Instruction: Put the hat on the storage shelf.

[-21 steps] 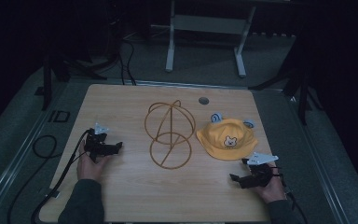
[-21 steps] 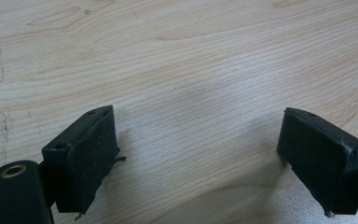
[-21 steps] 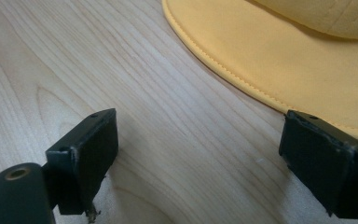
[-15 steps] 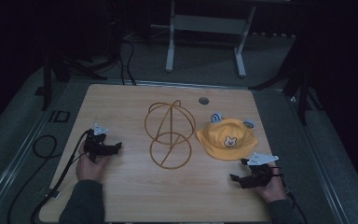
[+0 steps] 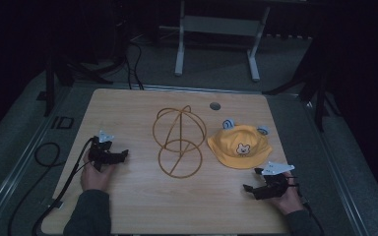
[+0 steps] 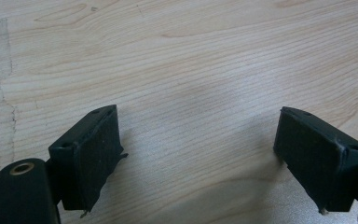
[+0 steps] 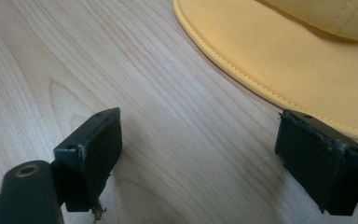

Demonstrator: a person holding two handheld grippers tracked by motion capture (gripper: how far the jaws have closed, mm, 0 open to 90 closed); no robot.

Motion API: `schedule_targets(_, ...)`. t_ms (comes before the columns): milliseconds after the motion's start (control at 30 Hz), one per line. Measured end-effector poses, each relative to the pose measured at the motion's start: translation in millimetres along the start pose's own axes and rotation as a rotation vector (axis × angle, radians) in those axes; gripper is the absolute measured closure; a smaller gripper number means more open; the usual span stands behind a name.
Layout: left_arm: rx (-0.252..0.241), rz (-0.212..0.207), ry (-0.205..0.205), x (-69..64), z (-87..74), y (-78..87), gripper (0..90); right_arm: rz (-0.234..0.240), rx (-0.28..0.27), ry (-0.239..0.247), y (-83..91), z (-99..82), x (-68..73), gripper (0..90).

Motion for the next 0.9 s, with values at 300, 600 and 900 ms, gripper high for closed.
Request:
schedule_targets(300,0.000,0.001,0.000,0.0,-0.1,0.1,14.6,0.037,0.045,-0.022,6.6,1.9,-5.7,27.9)
schedule_targets(600,0.001,0.002,-0.001,0.2,-0.3,0.3,14.6,0.032,0.093,-0.001,22.2,3.0,-9.1,31.7)
schedule_targets(900,-0.001,0.002,0.000,0.1,-0.4,0.3,14.6,-0.005,0.160,0.072,46.6,27.2,-20.0,31.5)
Point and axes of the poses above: each handheld gripper's, and its own axes: y roughly backward along the jaws, z roughly out of its top, x roughly to its left, the point moved 6 cm from there along -y, roughly forward along the jaws, and after that the axes turned 8 degrees about y, right-handed, at the moved point
